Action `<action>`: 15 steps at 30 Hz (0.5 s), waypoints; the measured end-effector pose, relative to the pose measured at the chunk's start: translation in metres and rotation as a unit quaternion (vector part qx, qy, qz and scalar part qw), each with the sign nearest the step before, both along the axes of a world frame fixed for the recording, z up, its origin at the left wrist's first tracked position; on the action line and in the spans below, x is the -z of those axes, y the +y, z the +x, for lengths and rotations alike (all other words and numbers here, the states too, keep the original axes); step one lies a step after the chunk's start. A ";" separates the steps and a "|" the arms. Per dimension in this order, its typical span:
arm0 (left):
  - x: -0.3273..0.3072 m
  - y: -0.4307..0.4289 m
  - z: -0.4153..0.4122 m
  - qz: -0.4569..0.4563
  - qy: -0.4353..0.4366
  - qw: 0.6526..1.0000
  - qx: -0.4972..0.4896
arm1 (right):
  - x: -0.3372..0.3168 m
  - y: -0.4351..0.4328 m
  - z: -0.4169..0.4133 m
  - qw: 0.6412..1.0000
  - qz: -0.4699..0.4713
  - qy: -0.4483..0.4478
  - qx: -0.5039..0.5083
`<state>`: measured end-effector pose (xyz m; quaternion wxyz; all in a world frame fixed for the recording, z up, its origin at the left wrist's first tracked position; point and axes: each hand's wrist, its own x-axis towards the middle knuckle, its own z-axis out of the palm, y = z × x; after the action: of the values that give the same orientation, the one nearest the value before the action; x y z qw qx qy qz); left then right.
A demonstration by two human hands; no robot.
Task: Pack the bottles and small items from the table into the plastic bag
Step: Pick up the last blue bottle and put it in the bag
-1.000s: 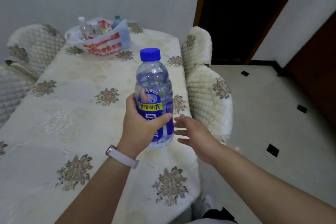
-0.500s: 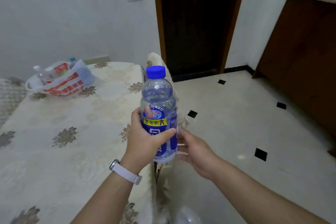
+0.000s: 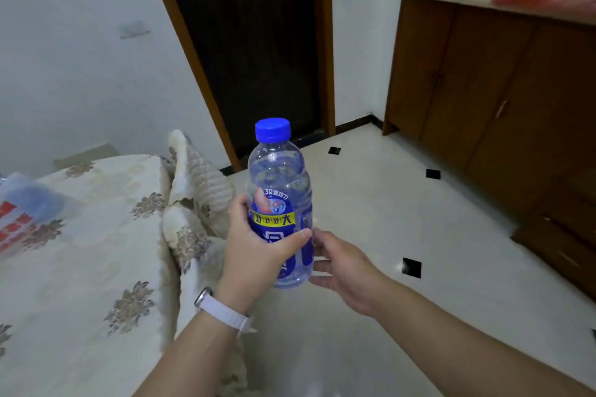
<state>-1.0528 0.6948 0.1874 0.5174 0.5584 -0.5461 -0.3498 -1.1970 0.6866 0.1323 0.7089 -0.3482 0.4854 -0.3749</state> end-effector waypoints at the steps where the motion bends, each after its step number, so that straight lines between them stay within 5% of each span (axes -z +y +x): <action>1: 0.000 -0.009 -0.008 0.001 -0.002 1.000 0.007 | 0.000 -0.006 -0.008 1.000 0.001 0.000 0.007; 15: 0.028 -0.203 -0.048 0.047 0.046 0.993 0.098 | 0.020 -0.182 -0.058 0.995 0.052 0.005 0.086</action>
<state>-1.1006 0.4913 0.1594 0.4783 0.5094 -0.5568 -0.4491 -1.2552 0.5050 0.1127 0.6888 -0.2700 0.5356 -0.4071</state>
